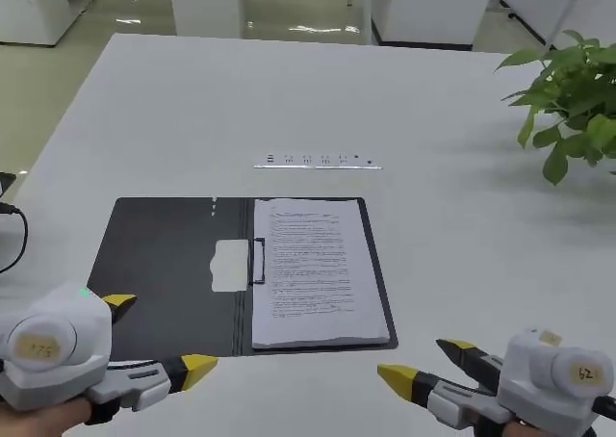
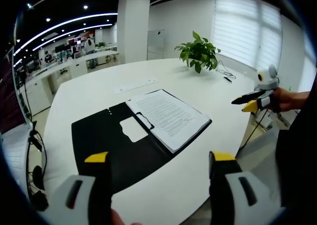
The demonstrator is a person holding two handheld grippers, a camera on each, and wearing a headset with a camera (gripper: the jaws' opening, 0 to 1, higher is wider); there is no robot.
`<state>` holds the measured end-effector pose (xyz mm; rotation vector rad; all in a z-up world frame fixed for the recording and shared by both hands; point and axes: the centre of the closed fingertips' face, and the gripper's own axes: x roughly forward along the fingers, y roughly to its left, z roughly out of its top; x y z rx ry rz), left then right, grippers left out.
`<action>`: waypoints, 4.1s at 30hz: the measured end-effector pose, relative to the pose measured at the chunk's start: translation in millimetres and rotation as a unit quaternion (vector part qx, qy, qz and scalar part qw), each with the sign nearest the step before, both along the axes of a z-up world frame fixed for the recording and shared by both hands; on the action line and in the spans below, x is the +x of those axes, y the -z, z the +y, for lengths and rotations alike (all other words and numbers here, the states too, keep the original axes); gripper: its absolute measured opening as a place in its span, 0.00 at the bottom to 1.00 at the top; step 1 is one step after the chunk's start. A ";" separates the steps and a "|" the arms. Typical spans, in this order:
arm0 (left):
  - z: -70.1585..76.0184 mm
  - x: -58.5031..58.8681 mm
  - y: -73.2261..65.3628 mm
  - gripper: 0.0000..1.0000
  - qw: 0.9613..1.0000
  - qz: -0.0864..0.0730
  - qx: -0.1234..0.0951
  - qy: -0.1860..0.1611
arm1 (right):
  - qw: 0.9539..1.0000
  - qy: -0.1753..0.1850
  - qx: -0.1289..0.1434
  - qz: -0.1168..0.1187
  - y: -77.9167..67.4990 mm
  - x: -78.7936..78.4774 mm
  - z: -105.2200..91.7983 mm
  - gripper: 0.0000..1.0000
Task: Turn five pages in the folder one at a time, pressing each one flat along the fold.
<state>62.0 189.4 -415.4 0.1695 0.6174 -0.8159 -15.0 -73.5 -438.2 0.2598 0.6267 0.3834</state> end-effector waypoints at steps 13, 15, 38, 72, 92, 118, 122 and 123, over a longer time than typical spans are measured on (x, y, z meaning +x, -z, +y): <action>-16.3 9.2 -3.9 0.80 1.000 0.000 -0.006 0.009 | 1.000 0.005 0.002 0.001 1.1 1.1 -2.8 0.68; -22.6 11.1 -7.1 0.80 1.000 -0.003 -0.007 0.015 | 1.000 0.005 0.001 0.002 1.5 0.9 -3.4 0.68; -107.7 22.6 -5.0 0.70 0.995 0.002 -0.021 0.100 | 1.000 0.023 0.012 0.009 9.8 1.2 -23.0 0.66; -232.1 -2.2 55.4 0.51 0.980 0.029 -0.034 0.191 | 0.999 0.012 0.013 0.042 23.7 6.6 -39.0 0.64; -275.0 -3.6 95.2 0.28 0.986 0.066 -0.060 0.143 | 0.998 0.033 0.016 0.052 33.4 3.3 -53.1 0.63; -284.2 1.3 121.0 0.10 0.991 0.074 -0.044 0.106 | 0.996 0.047 0.035 0.062 46.0 9.7 -63.5 0.61; -285.3 -1.0 123.0 0.08 0.990 0.073 -0.040 0.110 | 0.996 0.045 0.036 0.062 47.2 13.6 -62.6 0.61; -285.2 -0.8 123.4 0.07 0.991 0.072 -0.039 0.110 | 0.996 0.045 0.037 0.061 47.0 14.6 -62.4 0.61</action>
